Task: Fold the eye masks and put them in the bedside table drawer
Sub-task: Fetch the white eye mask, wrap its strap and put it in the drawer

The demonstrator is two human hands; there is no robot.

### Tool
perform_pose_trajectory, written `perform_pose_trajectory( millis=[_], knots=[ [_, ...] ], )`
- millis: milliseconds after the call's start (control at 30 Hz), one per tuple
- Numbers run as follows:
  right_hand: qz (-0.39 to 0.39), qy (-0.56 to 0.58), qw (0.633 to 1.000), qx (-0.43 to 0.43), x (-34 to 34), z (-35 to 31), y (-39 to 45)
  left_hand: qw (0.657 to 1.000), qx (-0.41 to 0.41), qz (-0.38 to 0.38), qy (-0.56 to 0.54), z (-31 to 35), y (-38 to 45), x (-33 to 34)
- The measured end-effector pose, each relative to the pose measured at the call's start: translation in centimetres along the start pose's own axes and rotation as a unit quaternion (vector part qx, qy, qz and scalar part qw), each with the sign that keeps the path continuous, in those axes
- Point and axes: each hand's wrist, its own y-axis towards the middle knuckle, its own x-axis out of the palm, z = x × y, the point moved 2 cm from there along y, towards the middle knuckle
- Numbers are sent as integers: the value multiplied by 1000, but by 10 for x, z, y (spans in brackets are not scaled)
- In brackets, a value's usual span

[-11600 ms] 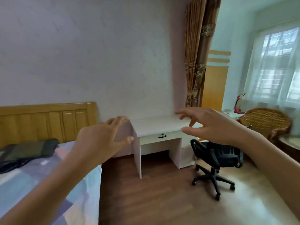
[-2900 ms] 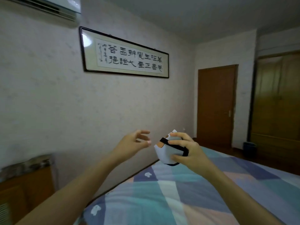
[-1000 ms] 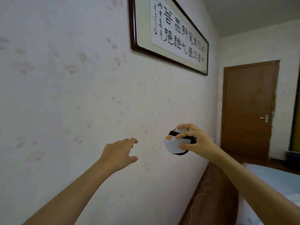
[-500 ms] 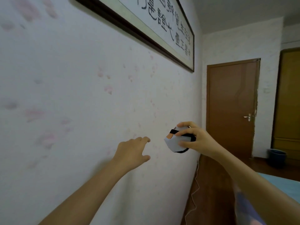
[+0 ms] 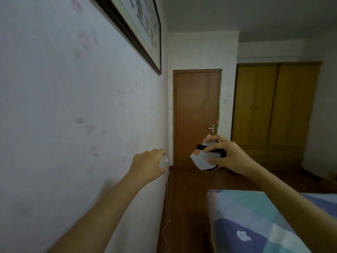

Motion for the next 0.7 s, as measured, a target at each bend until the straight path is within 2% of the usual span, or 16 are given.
perform_pose_trajectory(
  millis=[233, 433, 700],
  knots=[
    [39, -62, 995, 66, -35, 118, 59, 996, 68, -36, -51, -2, 167, 82],
    [61, -74, 992, 80, -45, 250, 138, 985, 81, -42, -145, 6, 326, 146],
    [42, -6, 996, 73, -18, 401, 315, 989, 75, -68, -105, -27, 508, 202]
  ],
)
